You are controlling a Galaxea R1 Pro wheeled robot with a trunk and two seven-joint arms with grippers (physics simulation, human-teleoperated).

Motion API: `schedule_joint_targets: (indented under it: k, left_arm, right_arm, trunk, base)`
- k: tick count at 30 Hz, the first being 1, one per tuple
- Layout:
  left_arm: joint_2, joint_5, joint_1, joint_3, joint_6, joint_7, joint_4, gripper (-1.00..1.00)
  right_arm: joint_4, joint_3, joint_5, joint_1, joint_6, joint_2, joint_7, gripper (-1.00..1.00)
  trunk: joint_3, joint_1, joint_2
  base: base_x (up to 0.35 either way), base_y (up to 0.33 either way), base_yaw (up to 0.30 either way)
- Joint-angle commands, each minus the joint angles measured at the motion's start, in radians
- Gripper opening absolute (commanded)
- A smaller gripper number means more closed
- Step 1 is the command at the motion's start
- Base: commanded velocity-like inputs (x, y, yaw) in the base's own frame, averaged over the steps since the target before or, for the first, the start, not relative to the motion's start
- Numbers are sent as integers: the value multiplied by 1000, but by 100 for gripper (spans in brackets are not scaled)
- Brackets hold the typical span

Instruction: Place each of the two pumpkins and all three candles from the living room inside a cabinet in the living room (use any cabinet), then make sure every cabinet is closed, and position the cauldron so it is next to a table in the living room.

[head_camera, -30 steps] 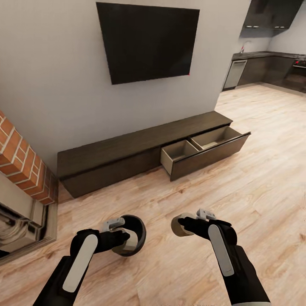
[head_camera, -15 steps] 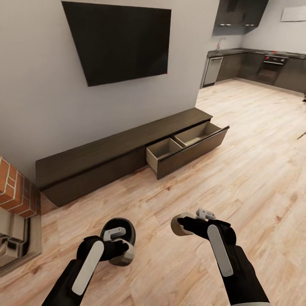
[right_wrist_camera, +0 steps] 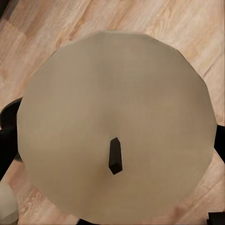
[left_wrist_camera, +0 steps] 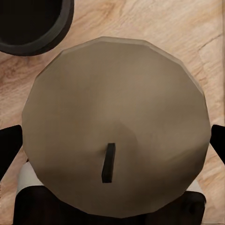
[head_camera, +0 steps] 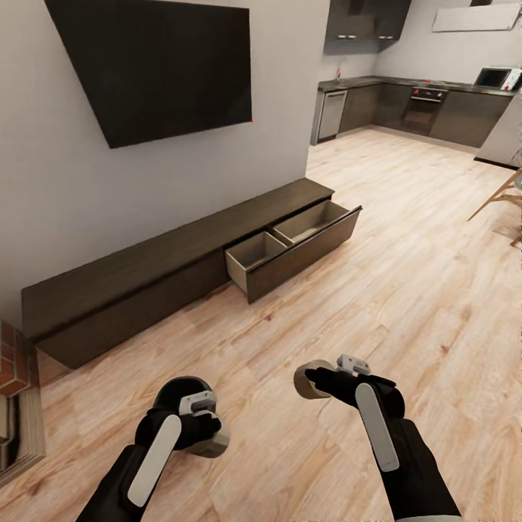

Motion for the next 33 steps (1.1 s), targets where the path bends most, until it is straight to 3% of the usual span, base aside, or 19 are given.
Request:
schedule_joint_targets:
  k: [1, 5, 26, 33]
  left_arm:
    - [0, 9, -1, -12, 1, 11, -1, -100]
    - [2, 9, -1, -35, 1, 11, -1, -100]
    - [6, 6, -1, -36, 1, 10, 1, -100]
    - [3, 7, -1, -36, -1, 11, 9, -100]
  right_arm:
    - [-1, -4, -14, -1, 2, 2, -9, -100]
    - [-1, -8, -14, -1, -6, 8, -9, -100]
    - [13, -8, -16, -1, -70, 3, -9, -100]
    - [13, -8, -16, -1, -70, 0, -8, -100]
  trunk:
    - [-1, 0, -1]
    - [-1, 0, -1]
    - [27, 0, -1]
    - [60, -27, 48]
  base:
    - [0, 0, -64]
    - [0, 0, -18]
    - [0, 0, -54]
    - [0, 0, -71]
